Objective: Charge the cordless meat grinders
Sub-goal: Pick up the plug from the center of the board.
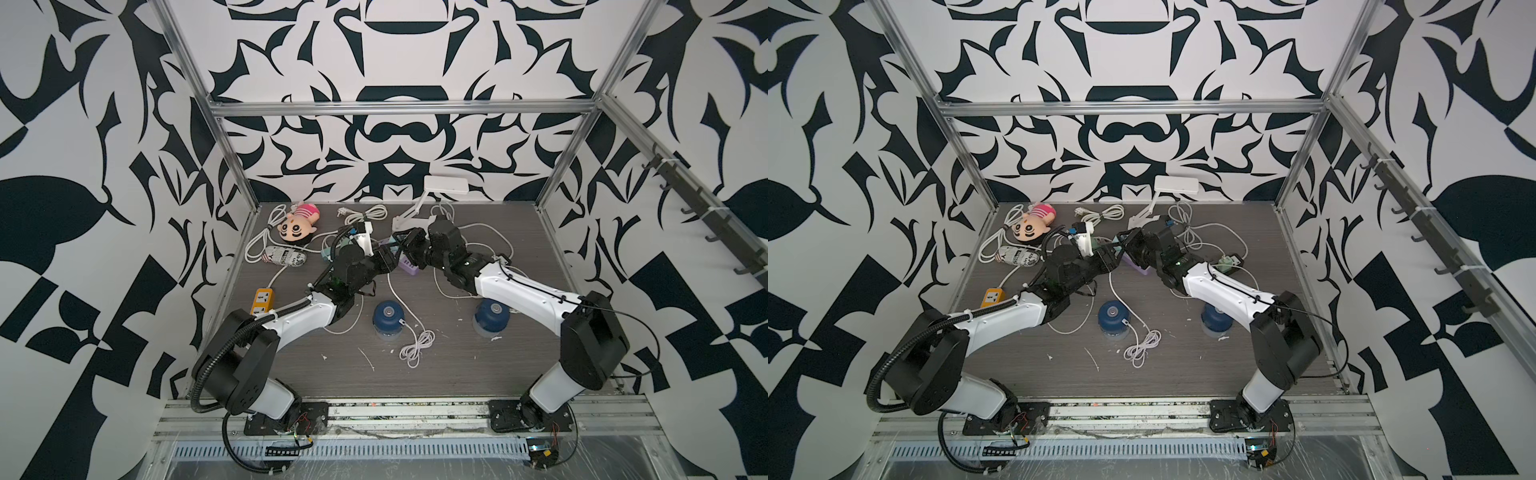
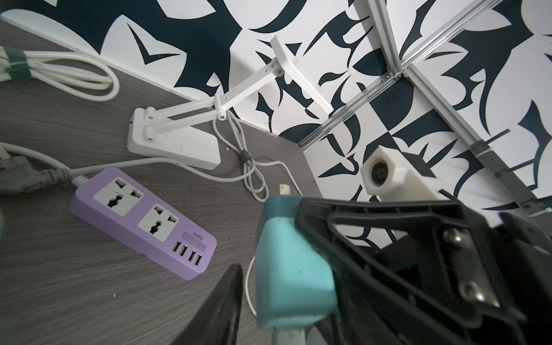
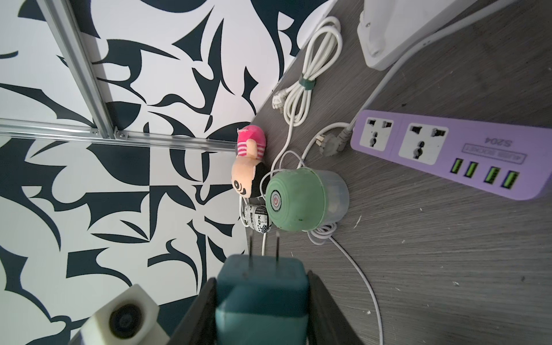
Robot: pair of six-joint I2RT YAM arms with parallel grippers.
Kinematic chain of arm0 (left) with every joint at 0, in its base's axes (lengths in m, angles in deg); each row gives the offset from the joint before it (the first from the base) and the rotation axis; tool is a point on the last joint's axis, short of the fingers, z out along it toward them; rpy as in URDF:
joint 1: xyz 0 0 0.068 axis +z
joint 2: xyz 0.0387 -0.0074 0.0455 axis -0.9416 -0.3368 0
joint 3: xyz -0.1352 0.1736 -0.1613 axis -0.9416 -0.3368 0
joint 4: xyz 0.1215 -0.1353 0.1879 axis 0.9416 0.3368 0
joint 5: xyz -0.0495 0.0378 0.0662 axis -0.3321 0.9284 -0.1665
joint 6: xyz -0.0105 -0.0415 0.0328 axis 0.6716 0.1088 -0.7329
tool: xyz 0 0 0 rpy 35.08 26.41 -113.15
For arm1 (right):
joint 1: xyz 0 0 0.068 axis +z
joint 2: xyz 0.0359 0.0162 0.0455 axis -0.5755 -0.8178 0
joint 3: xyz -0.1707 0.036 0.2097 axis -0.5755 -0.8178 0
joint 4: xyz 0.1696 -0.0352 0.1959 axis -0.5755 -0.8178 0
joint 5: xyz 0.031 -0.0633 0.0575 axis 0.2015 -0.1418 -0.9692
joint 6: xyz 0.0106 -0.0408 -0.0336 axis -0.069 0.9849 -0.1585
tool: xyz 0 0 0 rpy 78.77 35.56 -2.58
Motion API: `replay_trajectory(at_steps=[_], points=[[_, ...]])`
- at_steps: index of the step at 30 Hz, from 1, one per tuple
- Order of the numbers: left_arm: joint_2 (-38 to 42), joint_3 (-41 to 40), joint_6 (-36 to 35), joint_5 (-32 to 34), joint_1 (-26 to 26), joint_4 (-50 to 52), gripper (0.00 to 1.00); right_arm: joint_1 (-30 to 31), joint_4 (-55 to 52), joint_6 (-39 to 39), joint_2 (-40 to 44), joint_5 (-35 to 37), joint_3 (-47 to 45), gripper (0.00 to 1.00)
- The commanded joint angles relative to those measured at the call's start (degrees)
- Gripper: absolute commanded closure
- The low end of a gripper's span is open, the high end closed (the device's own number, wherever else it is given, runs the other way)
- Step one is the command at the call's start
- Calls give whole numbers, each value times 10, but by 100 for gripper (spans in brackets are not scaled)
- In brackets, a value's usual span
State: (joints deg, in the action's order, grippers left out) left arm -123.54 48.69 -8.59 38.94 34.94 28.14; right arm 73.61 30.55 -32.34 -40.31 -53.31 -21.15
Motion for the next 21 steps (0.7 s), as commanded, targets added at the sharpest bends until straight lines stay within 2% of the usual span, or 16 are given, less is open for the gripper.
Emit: replay_trajectory(at_steps=[1,6,9,14,16,18,21], points=[[-6,21,9,2,-1,-13,56,9,19,4,16,18,21,88],[-4,15,14,6,-2,-19,62,10,18,6,15,19,22,88],[-3,15,15,3,-1,-25,73,11,20,6,17,19,17,85],[12,28,-2,-20,4,5,96,1,9,34,46,20,3,57],[25,47,-22,-39,13,58,100,-13,-14,59,67,17,-1,51],[38,78,-43,-59,25,156,100,-32,-43,95,94,12,-6,50],[50,141,-84,-88,44,304,100,-60,-106,190,132,12,-1,49]])
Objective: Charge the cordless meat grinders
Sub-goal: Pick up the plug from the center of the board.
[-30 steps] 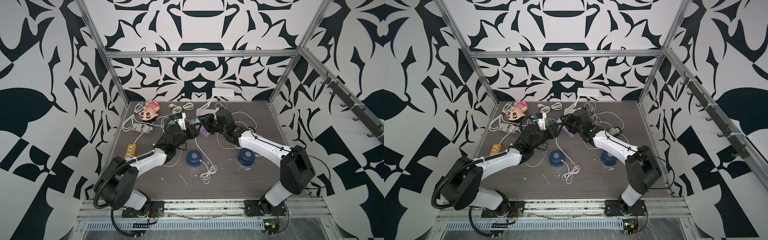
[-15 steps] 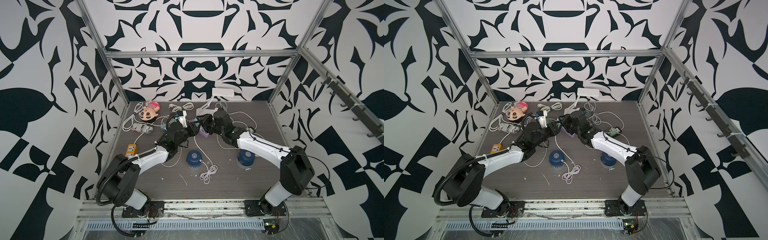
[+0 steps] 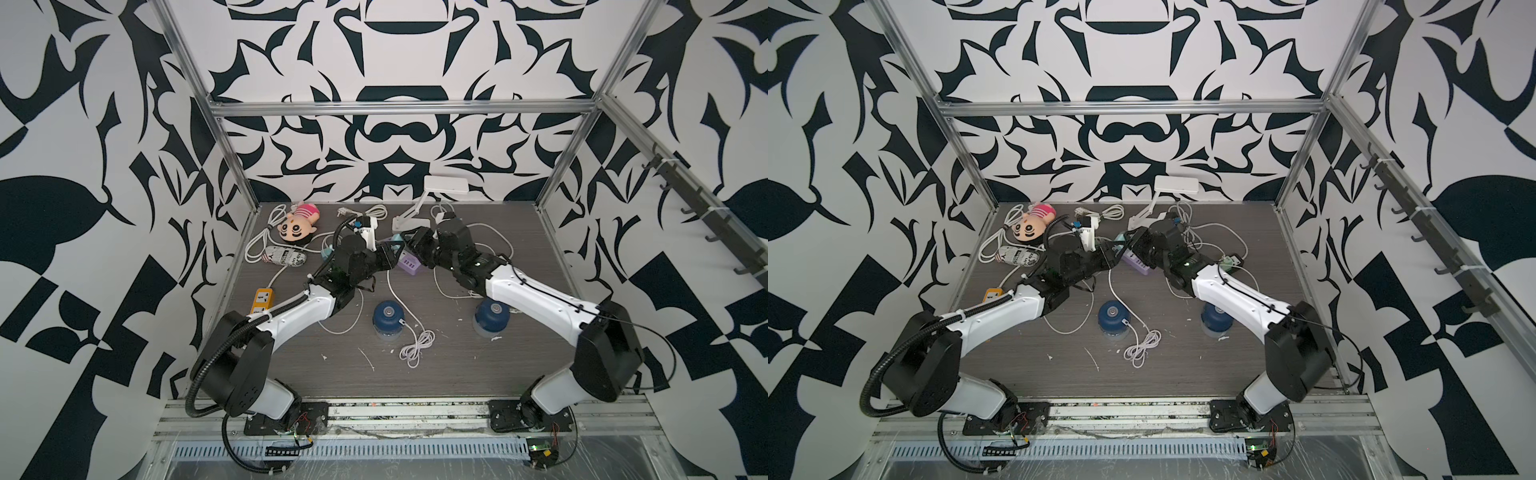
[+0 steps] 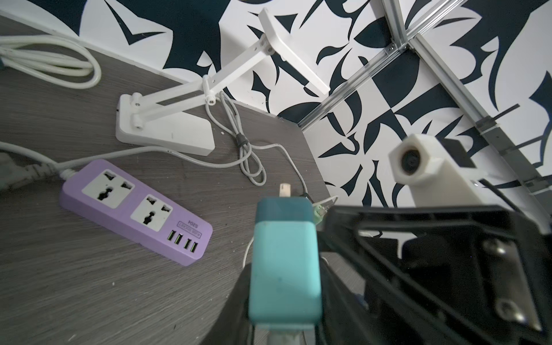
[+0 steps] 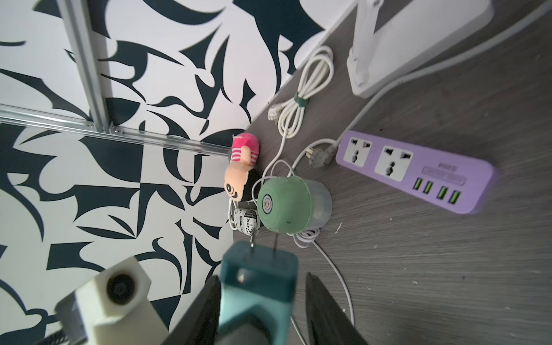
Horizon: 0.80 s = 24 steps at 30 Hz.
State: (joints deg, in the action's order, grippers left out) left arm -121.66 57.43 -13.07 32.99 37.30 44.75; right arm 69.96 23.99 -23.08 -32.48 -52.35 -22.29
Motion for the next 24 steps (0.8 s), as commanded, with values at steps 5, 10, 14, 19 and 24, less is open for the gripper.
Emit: replay_trajectory(at_steps=[5,10,14,19,24], points=[[14,178,-65,-37,41,367,100,-37,-232,297,57,31,79,52],[-20,246,-6,-82,62,452,100,-36,-271,364,61,37,69,52],[-49,269,40,-113,71,466,100,-37,-296,380,48,42,68,52],[-71,282,92,-117,72,463,100,-37,-300,385,28,40,55,53],[-114,336,185,-44,71,550,100,-37,-290,382,18,41,37,54]])
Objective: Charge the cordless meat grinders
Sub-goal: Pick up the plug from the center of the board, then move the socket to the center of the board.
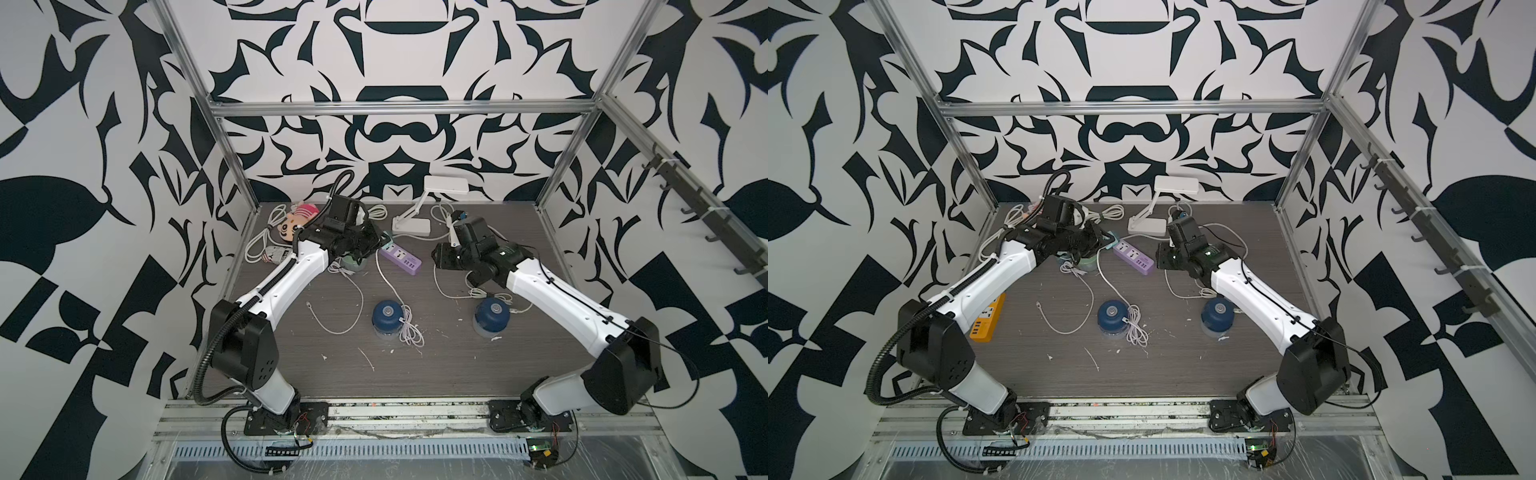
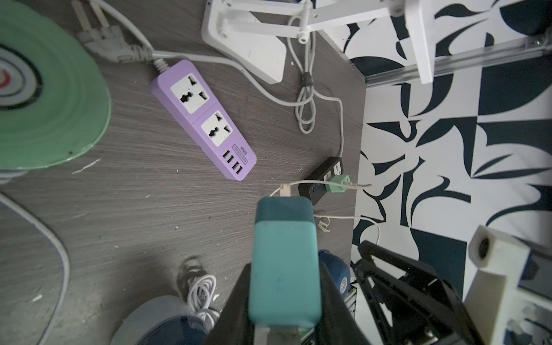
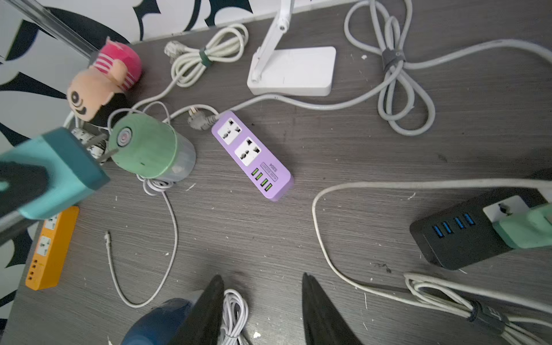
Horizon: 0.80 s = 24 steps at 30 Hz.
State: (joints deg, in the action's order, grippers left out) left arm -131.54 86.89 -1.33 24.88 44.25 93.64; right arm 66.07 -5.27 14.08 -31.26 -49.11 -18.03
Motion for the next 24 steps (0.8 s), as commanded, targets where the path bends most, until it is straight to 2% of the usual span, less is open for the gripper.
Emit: replay_trajectory(at_steps=[1,5,9,12,16,19,21,24], points=[[-26,52,85,53,0,82,100,2,7,10,4,8,-9,54],[-53,81,151,102,-3,119,100,3,19,4,0,3,-20,54],[-94,151,210,161,-10,174,100,6,28,0,-6,2,-27,54],[-140,210,249,162,-13,207,100,9,31,0,-11,7,-31,54],[-200,300,245,167,-25,250,100,9,34,13,-17,8,-32,54],[-195,292,244,183,-34,244,100,9,34,34,-17,-4,-33,55],[-170,256,235,205,-41,218,100,8,41,56,-6,-7,-38,55],[-117,180,220,199,-47,151,100,8,82,79,26,-12,-64,54]])
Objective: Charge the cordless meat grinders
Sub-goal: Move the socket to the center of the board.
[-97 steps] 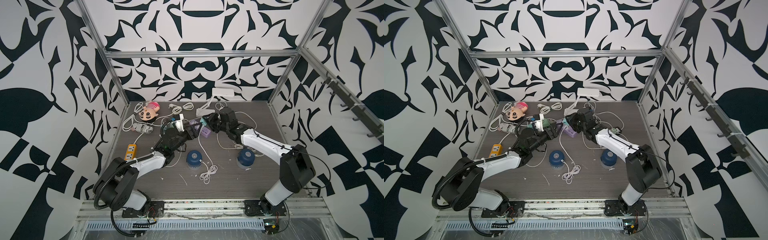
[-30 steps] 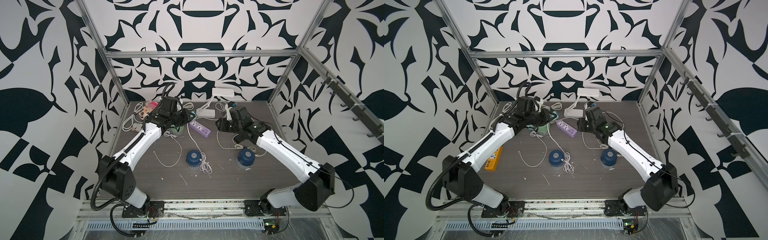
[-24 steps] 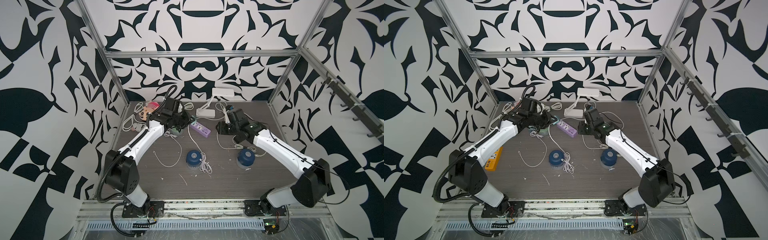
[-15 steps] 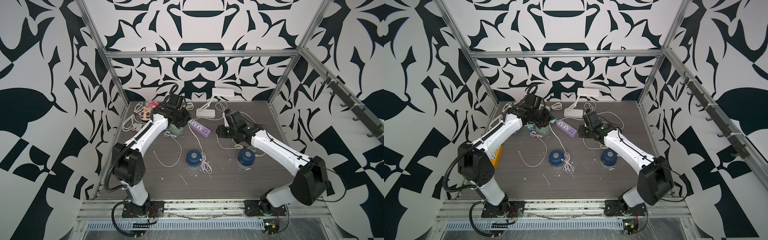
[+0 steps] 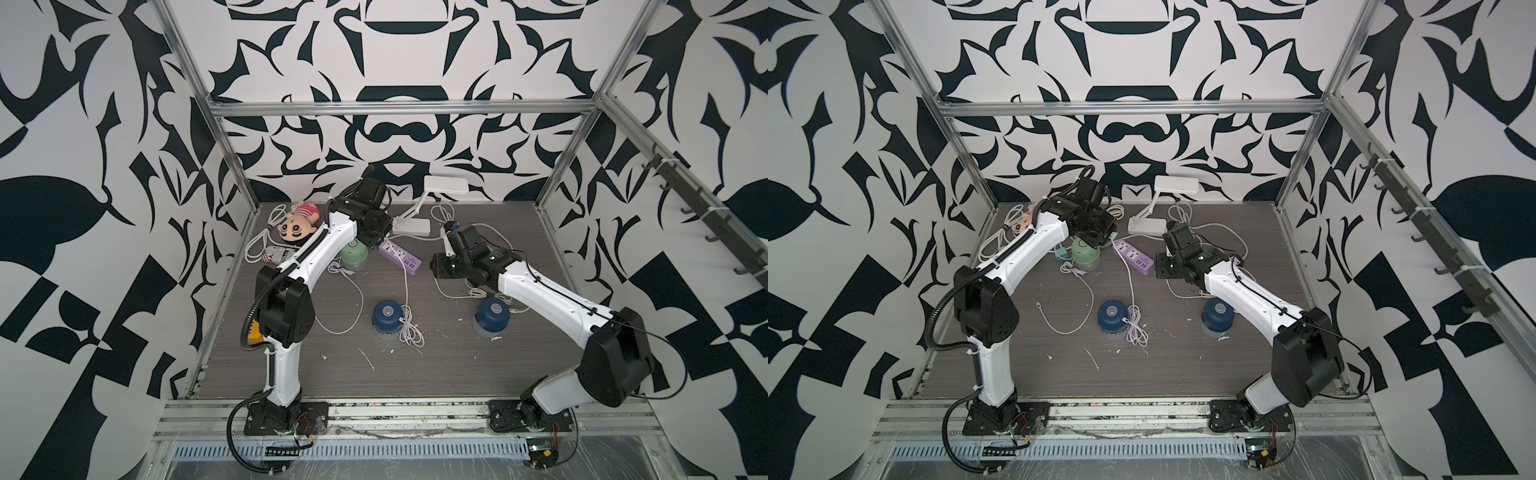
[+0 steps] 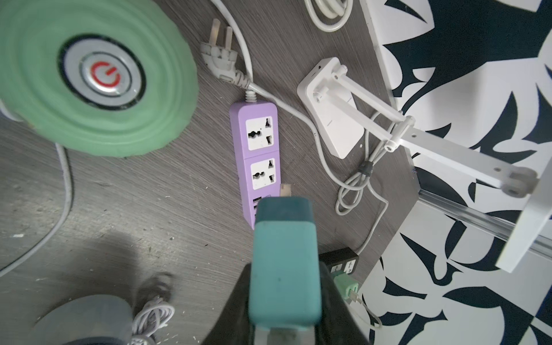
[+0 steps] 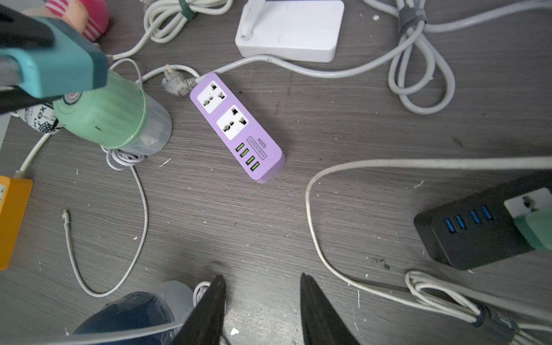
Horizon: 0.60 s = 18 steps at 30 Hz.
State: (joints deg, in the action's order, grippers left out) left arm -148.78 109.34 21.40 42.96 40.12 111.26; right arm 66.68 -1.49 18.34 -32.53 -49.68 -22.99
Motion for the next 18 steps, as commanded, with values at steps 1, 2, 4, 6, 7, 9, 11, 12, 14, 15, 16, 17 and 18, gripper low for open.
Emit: replay_trajectory(at_steps=[1,2,4,6,7,9,11,12,14,15,16,17,18], points=[[75,-70,-29,9,-7,-52,100,2,54,44,48,-7,-21,54],[93,-96,-51,-3,-9,-75,100,2,61,49,55,-5,-27,53],[129,-145,-100,-21,-11,-114,100,3,71,51,66,-12,-32,53],[176,-221,-173,-65,-11,-201,100,2,74,52,73,-33,-32,53],[206,-268,-207,-99,-11,-263,100,2,74,49,76,-51,-31,54],[252,-348,-245,-144,-8,-359,100,-1,81,41,82,-84,-32,55],[278,-382,-284,-180,-2,-390,100,-6,101,20,92,-122,-38,54],[282,-389,-301,-204,0,-396,100,-9,110,7,96,-142,-41,50],[289,-401,-328,-247,2,-414,100,-21,142,-32,101,-193,-46,42],[290,-408,-338,-271,2,-437,100,-27,159,-54,100,-220,-47,41],[290,-415,-344,-287,2,-453,100,-34,177,-81,97,-248,-47,40],[294,-421,-347,-282,3,-460,100,-40,198,-108,94,-274,-50,40],[297,-426,-339,-271,5,-466,100,-45,214,-132,91,-291,-52,40]])
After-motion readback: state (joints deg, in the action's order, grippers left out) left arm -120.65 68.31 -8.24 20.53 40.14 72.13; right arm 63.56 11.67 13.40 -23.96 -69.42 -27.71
